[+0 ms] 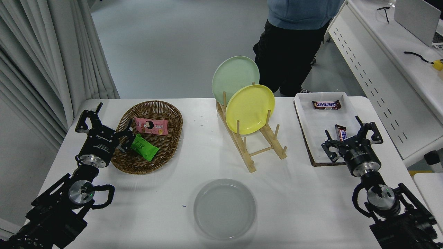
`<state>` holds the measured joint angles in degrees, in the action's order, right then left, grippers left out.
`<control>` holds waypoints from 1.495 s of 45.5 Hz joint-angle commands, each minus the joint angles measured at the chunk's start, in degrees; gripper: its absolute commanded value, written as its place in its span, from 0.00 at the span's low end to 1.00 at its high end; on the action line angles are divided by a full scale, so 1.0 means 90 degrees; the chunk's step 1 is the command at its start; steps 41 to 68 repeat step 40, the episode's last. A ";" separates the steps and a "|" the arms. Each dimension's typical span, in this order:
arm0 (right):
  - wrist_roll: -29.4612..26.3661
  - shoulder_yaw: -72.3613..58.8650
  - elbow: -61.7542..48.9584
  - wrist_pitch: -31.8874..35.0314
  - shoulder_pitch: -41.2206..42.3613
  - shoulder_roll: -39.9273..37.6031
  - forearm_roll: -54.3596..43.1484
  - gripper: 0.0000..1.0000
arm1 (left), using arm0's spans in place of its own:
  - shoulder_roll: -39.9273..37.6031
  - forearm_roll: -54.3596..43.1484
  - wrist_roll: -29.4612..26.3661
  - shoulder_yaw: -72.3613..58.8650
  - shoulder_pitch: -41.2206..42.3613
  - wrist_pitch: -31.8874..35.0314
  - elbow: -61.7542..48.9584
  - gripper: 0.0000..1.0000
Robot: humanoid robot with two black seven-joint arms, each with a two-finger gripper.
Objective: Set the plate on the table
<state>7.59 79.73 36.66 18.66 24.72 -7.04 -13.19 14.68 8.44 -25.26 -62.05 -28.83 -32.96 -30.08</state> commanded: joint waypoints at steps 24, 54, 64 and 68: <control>0.0016 -0.0596 0.0008 0.0505 0.0242 0.0001 0.0069 1.00 | 0.0000 0.0000 -0.0006 0.0000 0.0000 0.0000 -0.0007 1.00; 0.0016 -0.0743 0.0018 0.0524 0.0232 0.0011 0.0079 1.00 | 0.0000 0.0000 0.0004 0.0000 0.0000 0.0000 -0.0007 1.00; 0.0016 -0.0743 0.0018 0.0524 0.0232 0.0011 0.0079 1.00 | 0.0000 0.0000 0.0004 0.0000 0.0000 0.0000 -0.0007 1.00; 0.0016 -0.0743 0.0018 0.0524 0.0232 0.0011 0.0079 1.00 | 0.0000 0.0000 0.0004 0.0000 0.0000 0.0000 -0.0007 1.00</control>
